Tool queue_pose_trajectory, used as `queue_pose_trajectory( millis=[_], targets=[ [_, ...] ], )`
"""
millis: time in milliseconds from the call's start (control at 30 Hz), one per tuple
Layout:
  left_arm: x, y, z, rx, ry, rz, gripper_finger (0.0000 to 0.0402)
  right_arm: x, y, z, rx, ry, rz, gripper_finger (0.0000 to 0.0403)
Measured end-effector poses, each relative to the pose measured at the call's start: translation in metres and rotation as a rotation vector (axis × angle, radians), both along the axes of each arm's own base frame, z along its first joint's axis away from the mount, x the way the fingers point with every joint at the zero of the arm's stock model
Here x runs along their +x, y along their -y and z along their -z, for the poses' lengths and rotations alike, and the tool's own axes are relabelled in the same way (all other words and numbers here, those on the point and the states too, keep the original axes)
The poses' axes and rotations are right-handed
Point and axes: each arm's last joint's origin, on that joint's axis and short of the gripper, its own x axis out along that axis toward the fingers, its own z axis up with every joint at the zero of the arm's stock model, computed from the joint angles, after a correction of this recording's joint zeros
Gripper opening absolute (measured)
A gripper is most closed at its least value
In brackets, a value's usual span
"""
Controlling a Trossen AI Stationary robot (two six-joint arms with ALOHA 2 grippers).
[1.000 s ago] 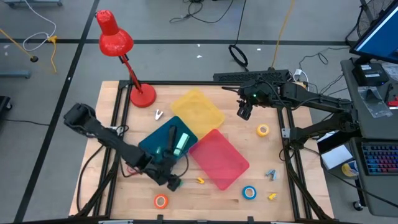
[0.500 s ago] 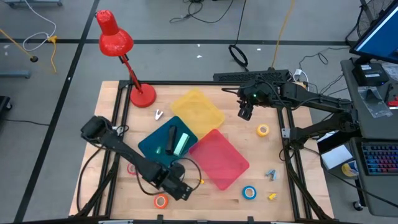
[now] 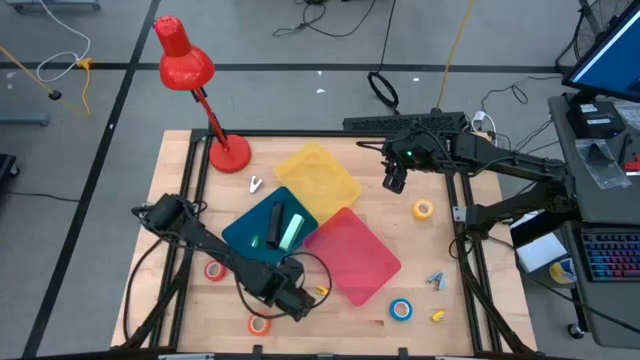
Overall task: Pick and place Stapler, Stapler remover, tape
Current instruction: Put the green stapler into the blue bin
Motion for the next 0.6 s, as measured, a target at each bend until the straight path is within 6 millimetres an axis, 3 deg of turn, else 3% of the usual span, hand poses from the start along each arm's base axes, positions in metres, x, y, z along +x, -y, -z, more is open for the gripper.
queue_pose_trajectory(
  millis=[300,467,600],
  targets=[
    [-0.002,-0.003,0.000,0.068,-0.014,0.087,0.0227,-0.001,0.000,-0.001,-0.003,0.009,-0.002,0.0201],
    [-0.001,-0.003,0.000,0.068,-0.012,0.086,0.0227,-0.011,-0.005,0.003,-0.003,0.185,-0.074,0.0201],
    [-0.002,-0.002,0.000,0.067,-0.012,0.088,0.0227,-0.031,-0.012,0.016,-0.006,0.315,-0.189,0.0201]
  ],
)
